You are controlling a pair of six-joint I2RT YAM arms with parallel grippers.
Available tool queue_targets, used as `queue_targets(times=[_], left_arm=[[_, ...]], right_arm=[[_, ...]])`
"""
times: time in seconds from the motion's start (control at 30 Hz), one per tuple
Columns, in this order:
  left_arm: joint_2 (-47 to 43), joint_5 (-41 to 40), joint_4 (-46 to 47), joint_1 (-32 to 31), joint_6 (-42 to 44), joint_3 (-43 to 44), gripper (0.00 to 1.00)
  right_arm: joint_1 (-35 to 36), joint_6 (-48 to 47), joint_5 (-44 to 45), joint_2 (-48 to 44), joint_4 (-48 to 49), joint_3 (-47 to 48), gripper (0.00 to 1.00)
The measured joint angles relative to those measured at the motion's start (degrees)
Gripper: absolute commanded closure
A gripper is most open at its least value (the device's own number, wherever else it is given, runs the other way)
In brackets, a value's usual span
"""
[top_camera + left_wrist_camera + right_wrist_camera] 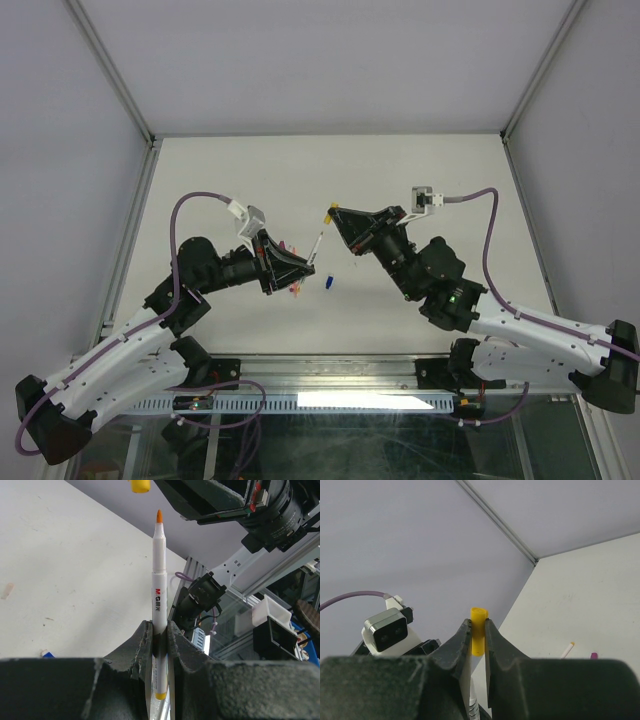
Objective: Insert the pens into the pen caps
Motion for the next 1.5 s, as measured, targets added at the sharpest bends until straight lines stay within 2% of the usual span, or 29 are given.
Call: queue_targets(times=[1.5], left_arm=[[-0.50, -3.32, 0.07, -0.02, -0.07, -0.02, 1.00]], right_arm=[[-0.37, 1.75, -6.25, -1.14, 0.09, -1.73, 1.00]])
